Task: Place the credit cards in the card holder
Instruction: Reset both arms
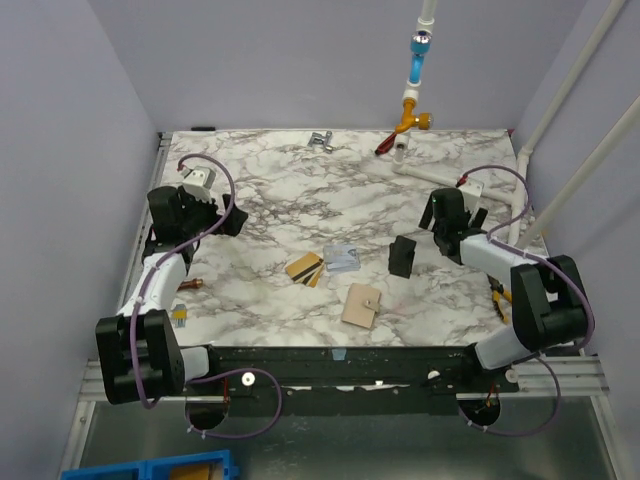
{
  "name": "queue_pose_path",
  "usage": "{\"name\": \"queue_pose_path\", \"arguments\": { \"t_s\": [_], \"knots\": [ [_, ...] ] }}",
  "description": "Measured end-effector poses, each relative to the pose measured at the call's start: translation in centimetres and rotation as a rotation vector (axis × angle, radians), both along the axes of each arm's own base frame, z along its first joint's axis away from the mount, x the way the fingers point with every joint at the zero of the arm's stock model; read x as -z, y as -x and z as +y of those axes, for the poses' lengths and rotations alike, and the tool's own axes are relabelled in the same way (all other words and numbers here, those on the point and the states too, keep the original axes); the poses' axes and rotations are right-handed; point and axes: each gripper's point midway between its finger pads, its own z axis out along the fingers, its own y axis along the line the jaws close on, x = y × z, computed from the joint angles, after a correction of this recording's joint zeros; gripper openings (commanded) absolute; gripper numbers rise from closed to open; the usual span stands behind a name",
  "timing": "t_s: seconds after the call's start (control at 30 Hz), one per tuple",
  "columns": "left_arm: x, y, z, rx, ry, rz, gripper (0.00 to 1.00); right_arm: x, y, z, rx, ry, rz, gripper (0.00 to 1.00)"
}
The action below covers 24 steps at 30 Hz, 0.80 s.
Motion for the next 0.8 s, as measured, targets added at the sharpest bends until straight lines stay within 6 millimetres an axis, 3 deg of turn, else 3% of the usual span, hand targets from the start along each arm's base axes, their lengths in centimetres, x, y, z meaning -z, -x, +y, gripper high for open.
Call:
{"name": "queue_pose_path", "arguments": {
  "t_s": [0.07,0.13,0.27,0.4,0.57,0.8],
  "knots": [
    [2.0,0.4,-0.1,0.004,-0.010,-0.016,0.98,2.4,1.1,-1.5,0.042,0.071,0.029,0.98],
    [3.0,0.5,0.0,0.004,-0.022,-0.046,0.98,3.6,2.3,-2.8,0.070,0.124,0.012,0.98],
    [2.7,-0.2,0.1,0.008,-0.030,-0.103,0.98,4.5,3.9,-4.7,0.104,0.195,-0.083,0.99],
    [2.6,-0.7,0.3,0.004,-0.045,-0.200,0.98,3.5,3.7,-5.5,0.118,0.224,-0.184,0.99],
    [5.0,0.7,0.2,-0.010,-0.026,-0.192,0.99,1.6,2.3,-5.4,0.124,0.218,-0.278,1.00],
    [3.2,0.1,0.4,-0.021,-0.029,-0.281,0.99,0.7,2.9,-4.9,0.091,0.174,-0.389,1.00]
  ]
}}
